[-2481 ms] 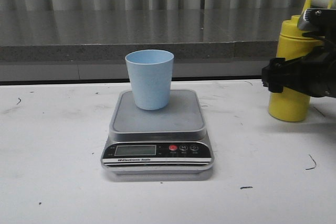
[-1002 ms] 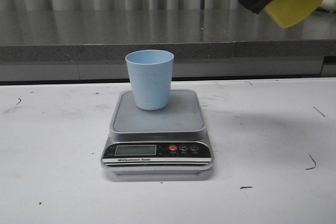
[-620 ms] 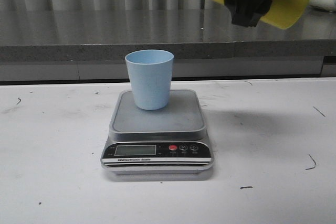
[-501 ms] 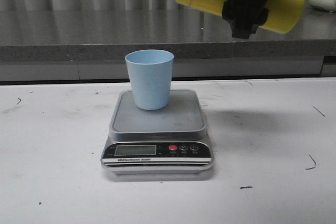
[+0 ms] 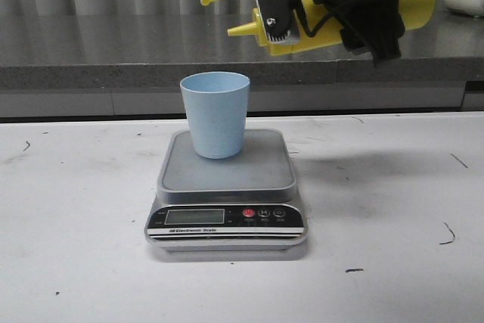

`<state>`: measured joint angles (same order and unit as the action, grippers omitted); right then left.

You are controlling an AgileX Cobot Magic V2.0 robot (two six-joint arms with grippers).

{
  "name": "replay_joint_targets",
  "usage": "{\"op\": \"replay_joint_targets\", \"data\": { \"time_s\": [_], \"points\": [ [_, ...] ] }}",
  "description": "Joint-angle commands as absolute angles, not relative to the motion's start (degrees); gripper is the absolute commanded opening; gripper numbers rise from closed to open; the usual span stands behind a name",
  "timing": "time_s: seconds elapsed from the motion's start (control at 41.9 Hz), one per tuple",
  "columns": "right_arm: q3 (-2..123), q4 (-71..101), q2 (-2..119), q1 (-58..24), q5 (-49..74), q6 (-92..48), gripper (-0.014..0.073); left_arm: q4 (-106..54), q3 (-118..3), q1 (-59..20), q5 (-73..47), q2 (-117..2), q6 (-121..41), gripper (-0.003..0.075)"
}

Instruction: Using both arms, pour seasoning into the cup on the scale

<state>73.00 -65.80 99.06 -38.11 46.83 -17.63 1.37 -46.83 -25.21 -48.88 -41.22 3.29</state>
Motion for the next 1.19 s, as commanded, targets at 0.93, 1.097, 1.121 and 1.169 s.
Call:
{"op": "replay_joint_targets", "data": {
  "time_s": [0.93,1.097,1.121,1.169],
  "points": [
    [74.74,-75.27,96.13,-38.02,50.27,-18.63,0.0349,0.91,-48.25,-25.05,-45.24,-40.96,3.94,0.0369],
    [74.74,-72.60,96.13,-38.02,50.21,-7.58,0.0349,0.91,-48.25,-25.05,-45.24,-40.96,3.94,0.0369],
    [74.74,-71.81,96.13,-38.02,50.21,-5.38,0.0349,0.91,-48.25,-25.05,-45.24,-40.96,3.94,0.0369],
    [74.74,-70.48,96.13,-38.02,50.15,-1.70,0.0349,0.91,-48.25,-25.05,-45.24,-40.96,3.94,0.0369]
  ]
}}
